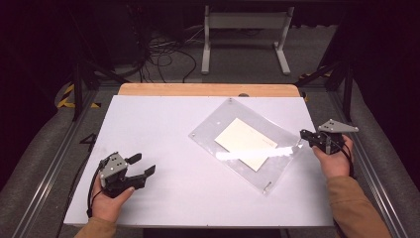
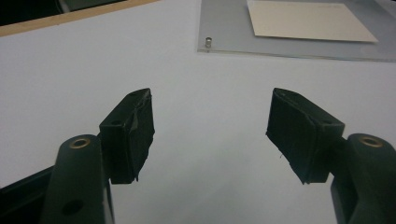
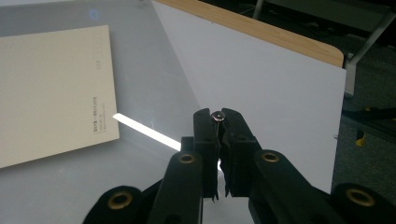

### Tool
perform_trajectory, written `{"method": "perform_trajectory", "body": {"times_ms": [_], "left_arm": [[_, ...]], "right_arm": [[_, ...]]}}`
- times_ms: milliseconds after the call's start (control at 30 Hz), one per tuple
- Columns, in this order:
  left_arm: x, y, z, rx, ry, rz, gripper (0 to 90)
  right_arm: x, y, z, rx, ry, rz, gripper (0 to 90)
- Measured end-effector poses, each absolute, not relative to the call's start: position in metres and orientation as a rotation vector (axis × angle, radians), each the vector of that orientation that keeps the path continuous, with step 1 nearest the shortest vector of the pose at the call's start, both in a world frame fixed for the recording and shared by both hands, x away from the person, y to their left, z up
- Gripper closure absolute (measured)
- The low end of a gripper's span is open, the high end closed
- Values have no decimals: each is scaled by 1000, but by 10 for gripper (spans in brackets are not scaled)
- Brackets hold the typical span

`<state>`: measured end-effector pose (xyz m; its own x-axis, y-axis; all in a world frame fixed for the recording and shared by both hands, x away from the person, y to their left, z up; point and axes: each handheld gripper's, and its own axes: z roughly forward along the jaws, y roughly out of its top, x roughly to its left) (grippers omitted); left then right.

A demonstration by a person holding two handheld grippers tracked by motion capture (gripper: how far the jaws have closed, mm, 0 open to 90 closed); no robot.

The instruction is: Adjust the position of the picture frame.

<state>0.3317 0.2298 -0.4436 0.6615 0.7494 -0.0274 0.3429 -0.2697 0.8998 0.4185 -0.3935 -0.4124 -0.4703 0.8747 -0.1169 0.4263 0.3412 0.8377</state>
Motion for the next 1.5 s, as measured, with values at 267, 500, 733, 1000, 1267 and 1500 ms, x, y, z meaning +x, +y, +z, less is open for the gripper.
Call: {"method": "perform_trajectory", "body": {"times_ms": [267, 500, 733, 1000, 1267, 1500], "left_arm": [[331, 231, -445, 1873, 867, 497, 318], [332, 230, -445, 1882, 861, 500, 318], [333, 227, -445, 1886, 855, 492, 318], [335, 226, -447, 1890, 856, 485, 318], [336, 222, -446, 1899, 850, 476, 318], [337, 222, -447, 1902, 844, 467, 318]], "right_arm": [[445, -398, -428, 1197, 1992, 1061, 840], [424, -394, -416, 1178, 1887, 1099, 632], [388, -376, -401, 1085, 1941, 1233, 586], [329, -352, -399, 959, 2048, 1429, 569], [302, -326, -412, 870, 2160, 1510, 550], [304, -306, -432, 839, 2276, 1434, 608]]}}
